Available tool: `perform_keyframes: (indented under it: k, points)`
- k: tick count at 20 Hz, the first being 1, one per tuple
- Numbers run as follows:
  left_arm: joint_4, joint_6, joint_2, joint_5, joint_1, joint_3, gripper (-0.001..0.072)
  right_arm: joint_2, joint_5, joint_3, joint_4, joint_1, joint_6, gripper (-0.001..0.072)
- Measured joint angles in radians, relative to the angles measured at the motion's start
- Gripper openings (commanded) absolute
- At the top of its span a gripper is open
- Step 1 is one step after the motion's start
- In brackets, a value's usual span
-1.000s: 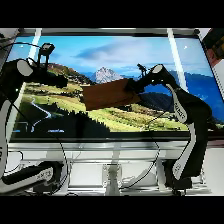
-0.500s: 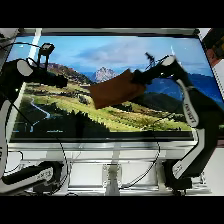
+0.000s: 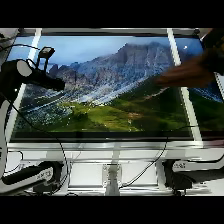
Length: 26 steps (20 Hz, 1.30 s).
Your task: Fold the clothes and pants, and hang the long-sleeved shirts on hangers.
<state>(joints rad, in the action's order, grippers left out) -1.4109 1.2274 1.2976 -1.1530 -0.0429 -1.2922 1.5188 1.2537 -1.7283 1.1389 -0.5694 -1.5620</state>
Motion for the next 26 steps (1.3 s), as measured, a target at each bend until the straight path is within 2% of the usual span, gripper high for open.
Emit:
perform_keyframes:
  k: [5, 9, 10, 12, 14, 16, 17, 18, 20, 23, 26]
  points:
    - [-0.045, 0.0, 0.0, -0.028, 0.002, 0.0, 0.0231, -0.051, 0.163, 0.024, 0.214, -0.312, -0.134, 0.001]
    - [-0.056, 0.0, 0.0, -0.034, 0.002, 0.0, 0.0231, -0.06, 0.294, 0.092, 0.34, -0.467, -0.181, 0.0018]
    - [-0.058, 0.0, 0.0, -0.035, 0.002, 0.0, 0.0231, -0.06, 0.314, 0.108, 0.357, -0.489, -0.186, 0.0111]
    - [-0.06, 0.0, 0.0, -0.036, 0.002, 0.0, 0.0231, -0.06, 0.336, 0.128, 0.381, -0.517, -0.193, 0.0481]
    - [-0.061, 0.0, 0.0, -0.037, 0.002, 0.0, 0.023, -0.061, 0.349, 0.138, 0.388, -0.529, -0.194, 0.0497]
    - [-0.062, 0.0, -0.002, -0.037, 0.002, 0.0, 0.023, -0.061, 0.356, 0.144, 0.399, -0.537, -0.178, 0.0482]
    - [-0.062, 0.0, -0.006, -0.037, 0.002, 0.0, 0.0229, -0.061, 0.362, 0.146, 0.404, -0.54, -0.163, 0.0383]
    - [-0.062, 0.0, -0.013, -0.037, 0.002, 0.0, 0.0229, -0.061, 0.364, 0.148, 0.402, -0.542, -0.153, 0.0226]
    - [-0.063, 0.0, -0.033, -0.037, 0.002, 0.0, 0.0229, -0.062, 0.36, 0.149, 0.357, -0.542, -0.127, 0.002]
    - [-0.083, 0.0, -0.072, -0.03, 0.002, 0.0, 0.0229, -0.062, 0.342, 0.148, 0.182, -0.504, -0.037, 0.0011]
    - [-0.124, 0.0, -0.111, -0.025, 0.002, 0.0, 0.023, -0.063, 0.318, 0.125, 0.047, -0.367, 0.021, 0.0011]
